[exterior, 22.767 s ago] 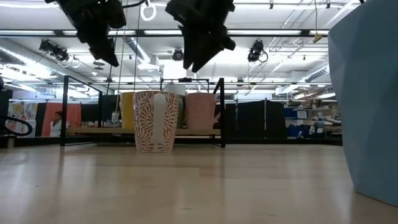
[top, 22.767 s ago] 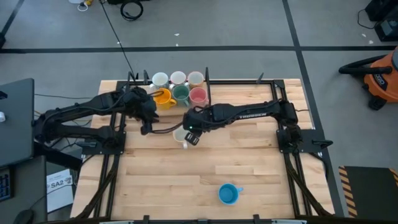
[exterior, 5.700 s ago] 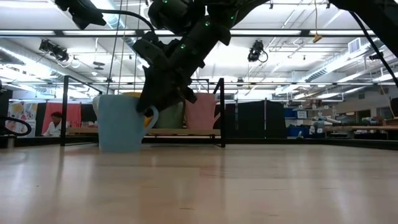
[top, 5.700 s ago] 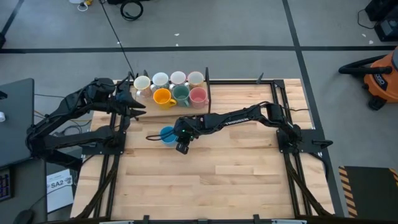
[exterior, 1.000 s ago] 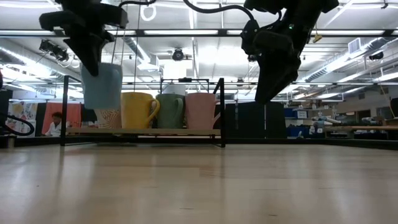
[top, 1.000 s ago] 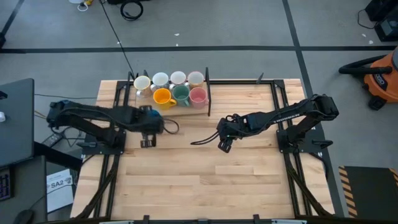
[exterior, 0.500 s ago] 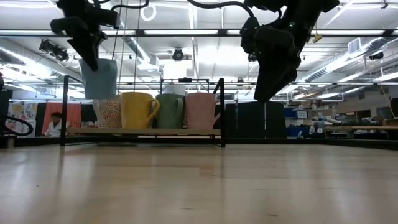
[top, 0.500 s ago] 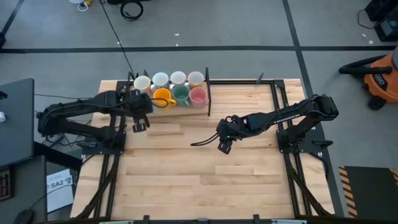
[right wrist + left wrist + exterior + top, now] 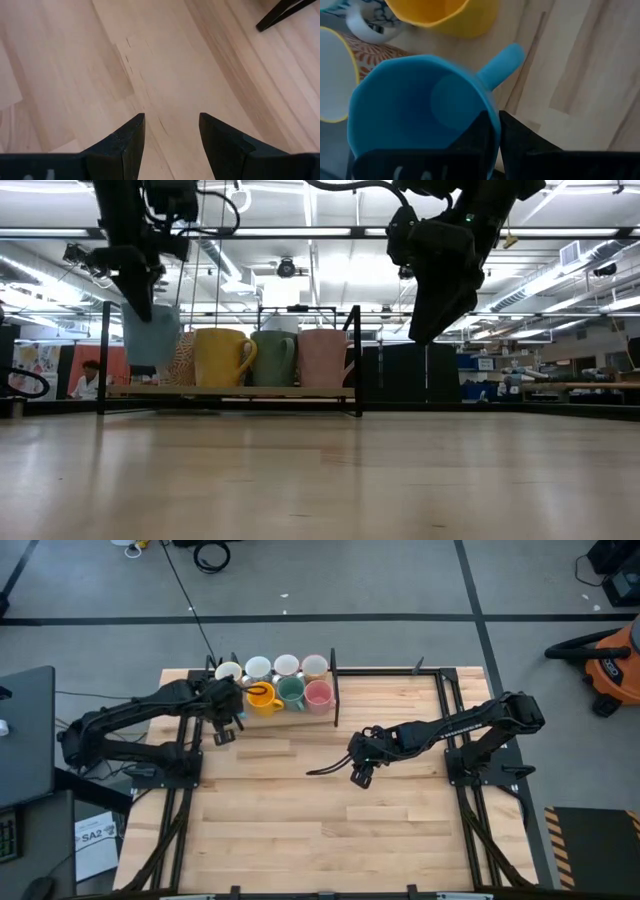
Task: Place coffee mugs
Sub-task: Put the blue mug on the shelf
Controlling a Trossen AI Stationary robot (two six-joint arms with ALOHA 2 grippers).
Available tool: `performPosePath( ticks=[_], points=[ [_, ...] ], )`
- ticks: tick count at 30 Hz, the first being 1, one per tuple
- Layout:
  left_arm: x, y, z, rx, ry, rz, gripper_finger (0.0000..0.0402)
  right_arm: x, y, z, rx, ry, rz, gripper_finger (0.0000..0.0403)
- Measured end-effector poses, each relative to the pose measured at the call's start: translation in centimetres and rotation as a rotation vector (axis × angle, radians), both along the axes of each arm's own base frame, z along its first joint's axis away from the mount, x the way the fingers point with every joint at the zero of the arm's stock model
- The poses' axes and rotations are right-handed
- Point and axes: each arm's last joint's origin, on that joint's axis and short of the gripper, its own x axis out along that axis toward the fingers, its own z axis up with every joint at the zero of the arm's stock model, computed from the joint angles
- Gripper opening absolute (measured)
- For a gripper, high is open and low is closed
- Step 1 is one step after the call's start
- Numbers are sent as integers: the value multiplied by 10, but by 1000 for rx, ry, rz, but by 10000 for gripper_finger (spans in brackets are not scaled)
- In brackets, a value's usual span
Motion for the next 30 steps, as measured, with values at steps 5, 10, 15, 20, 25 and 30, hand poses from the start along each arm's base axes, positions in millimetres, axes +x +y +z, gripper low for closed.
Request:
performPosePath(
  ticks=[5, 10, 15, 20, 25, 30],
  points=[
    [-3, 7, -14, -22, -4, 2, 31, 0, 0, 0, 3, 0, 2, 193],
    [-5, 13, -16, -47, -22, 17, 31, 0, 0, 0, 2, 1, 4, 193],
    [-7, 19, -16, -56, -46, 43, 31, 0, 0, 0, 2, 0, 4, 193],
    [-8, 20, -16, -57, -43, 52, 32, 0, 0, 0, 2, 0, 4, 193],
    [-8, 19, -20, -87, -49, 43, 32, 0, 0, 0, 2, 0, 4, 193],
    [-11, 17, -31, -116, -33, 40, 32, 0, 0, 0, 2, 0, 4, 193]
  ],
)
